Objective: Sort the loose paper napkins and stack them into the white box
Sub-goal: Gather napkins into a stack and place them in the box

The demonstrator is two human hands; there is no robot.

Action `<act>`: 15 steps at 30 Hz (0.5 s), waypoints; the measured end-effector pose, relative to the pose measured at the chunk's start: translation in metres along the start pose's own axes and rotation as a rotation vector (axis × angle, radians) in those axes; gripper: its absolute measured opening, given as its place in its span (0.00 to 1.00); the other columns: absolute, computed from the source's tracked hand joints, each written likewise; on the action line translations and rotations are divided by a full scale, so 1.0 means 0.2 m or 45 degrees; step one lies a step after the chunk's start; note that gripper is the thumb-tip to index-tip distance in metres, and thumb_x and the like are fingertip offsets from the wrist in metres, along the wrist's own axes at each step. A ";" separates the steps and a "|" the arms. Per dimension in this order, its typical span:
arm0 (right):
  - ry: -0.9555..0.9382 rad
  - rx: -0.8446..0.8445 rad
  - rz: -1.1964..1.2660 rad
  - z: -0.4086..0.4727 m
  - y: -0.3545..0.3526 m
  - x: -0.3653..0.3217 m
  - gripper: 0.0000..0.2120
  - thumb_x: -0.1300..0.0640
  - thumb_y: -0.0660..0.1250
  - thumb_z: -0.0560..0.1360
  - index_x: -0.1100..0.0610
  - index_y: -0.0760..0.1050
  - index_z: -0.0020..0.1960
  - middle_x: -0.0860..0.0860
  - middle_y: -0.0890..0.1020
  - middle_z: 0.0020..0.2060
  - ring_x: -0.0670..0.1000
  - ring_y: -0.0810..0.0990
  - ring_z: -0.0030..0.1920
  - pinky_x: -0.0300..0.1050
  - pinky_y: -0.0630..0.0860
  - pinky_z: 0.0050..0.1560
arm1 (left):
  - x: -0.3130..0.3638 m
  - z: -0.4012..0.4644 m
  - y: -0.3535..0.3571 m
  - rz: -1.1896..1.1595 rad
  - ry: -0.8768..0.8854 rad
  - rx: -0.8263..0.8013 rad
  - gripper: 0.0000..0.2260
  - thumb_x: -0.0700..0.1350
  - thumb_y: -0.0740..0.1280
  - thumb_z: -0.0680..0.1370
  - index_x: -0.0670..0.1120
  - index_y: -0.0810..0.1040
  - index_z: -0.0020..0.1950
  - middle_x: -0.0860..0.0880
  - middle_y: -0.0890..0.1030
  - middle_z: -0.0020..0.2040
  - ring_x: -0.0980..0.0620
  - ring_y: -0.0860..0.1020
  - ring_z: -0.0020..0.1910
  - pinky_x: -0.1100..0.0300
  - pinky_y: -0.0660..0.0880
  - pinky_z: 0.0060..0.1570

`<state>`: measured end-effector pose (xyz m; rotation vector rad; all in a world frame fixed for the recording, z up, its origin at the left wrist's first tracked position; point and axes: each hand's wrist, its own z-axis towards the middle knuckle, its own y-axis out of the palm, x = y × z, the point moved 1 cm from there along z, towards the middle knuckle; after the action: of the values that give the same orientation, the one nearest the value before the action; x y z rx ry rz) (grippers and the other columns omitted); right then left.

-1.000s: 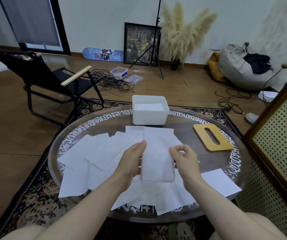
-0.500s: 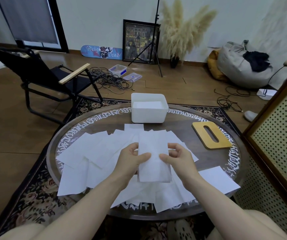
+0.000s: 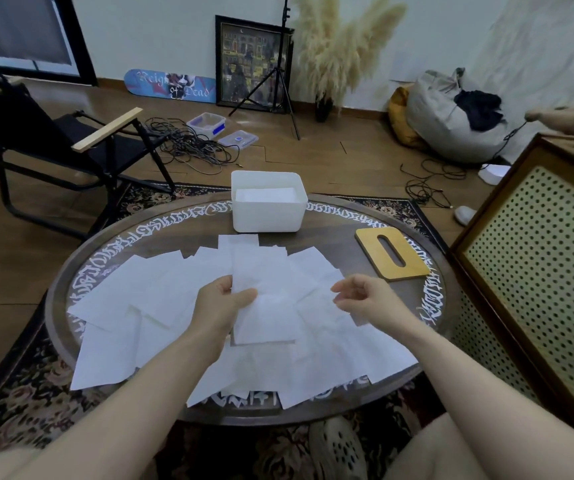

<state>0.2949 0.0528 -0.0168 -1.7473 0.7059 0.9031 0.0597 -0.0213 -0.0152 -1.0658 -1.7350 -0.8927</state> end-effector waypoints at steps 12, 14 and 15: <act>0.039 -0.165 -1.063 0.04 -0.20 0.32 0.20 0.57 0.72 0.69 0.48 0.72 0.59 0.44 0.70 0.53 0.48 0.65 0.58 0.47 0.61 0.56 | -0.03 0.01 0.09 0.133 -0.064 -0.079 0.07 0.36 0.67 0.76 0.42 0.79 0.53 0.46 0.82 0.46 0.48 0.80 0.41 0.59 0.74 0.34; 0.034 -0.139 -1.073 0.04 -0.21 0.32 0.17 0.54 0.73 0.69 0.48 0.71 0.55 0.45 0.72 0.51 0.48 0.65 0.56 0.46 0.60 0.55 | -0.03 0.01 0.10 0.149 -0.070 -0.087 0.06 0.36 0.67 0.76 0.42 0.79 0.52 0.46 0.82 0.47 0.48 0.80 0.41 0.59 0.74 0.35; 0.035 -0.130 -1.063 0.04 -0.21 0.33 0.15 0.53 0.73 0.69 0.48 0.71 0.52 0.45 0.73 0.48 0.48 0.65 0.54 0.46 0.60 0.54 | -0.03 0.01 0.11 0.155 -0.071 -0.088 0.06 0.36 0.67 0.76 0.42 0.79 0.52 0.46 0.82 0.47 0.47 0.80 0.42 0.58 0.75 0.36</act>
<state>0.3628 0.0705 -0.0517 -1.8973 -0.0897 0.3350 0.0798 -0.0130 -0.0195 -1.2391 -1.6754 -0.8588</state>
